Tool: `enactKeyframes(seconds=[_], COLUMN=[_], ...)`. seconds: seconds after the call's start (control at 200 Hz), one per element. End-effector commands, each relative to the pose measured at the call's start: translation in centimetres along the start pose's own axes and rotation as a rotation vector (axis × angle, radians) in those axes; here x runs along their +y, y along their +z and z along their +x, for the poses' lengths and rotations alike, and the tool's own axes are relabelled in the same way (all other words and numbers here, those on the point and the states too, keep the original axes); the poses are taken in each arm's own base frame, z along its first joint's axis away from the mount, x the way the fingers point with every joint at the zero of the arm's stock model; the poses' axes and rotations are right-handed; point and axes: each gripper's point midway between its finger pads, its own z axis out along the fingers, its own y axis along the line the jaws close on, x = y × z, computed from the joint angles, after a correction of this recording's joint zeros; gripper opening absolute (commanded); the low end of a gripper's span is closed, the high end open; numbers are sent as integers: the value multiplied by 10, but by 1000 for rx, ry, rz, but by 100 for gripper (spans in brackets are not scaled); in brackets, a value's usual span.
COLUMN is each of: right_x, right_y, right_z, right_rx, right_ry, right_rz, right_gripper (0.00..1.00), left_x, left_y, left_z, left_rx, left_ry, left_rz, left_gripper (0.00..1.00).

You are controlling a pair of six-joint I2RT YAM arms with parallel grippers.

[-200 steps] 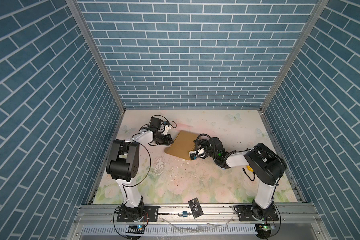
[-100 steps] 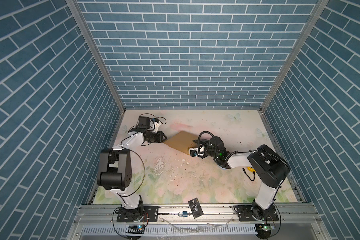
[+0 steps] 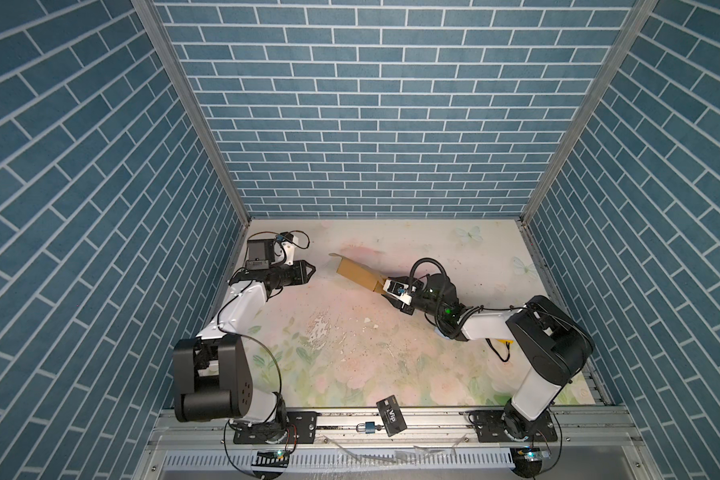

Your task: Fold the paper box

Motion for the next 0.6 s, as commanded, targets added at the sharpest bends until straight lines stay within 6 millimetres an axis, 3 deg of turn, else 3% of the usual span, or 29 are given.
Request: enactKeyframes(seconds=[0.0,0.265,0.595], right_x=[-1,31,42], right_y=[-6,-4,0], right_z=[-28,-11,14], right_rx=[-120,-159,-161], right_ry=[149,312,363], right_rz=[6,-46,-21], right_gripper=[48,47,49], left_x=[-1,2,-9], left_y=[-5,-11,-12], left_z=[-1,-10,-11], left_rx=[-23,-46,-39], left_ry=[46,51,90], left_rz=[10,8,68], left_gripper=[39,39,39])
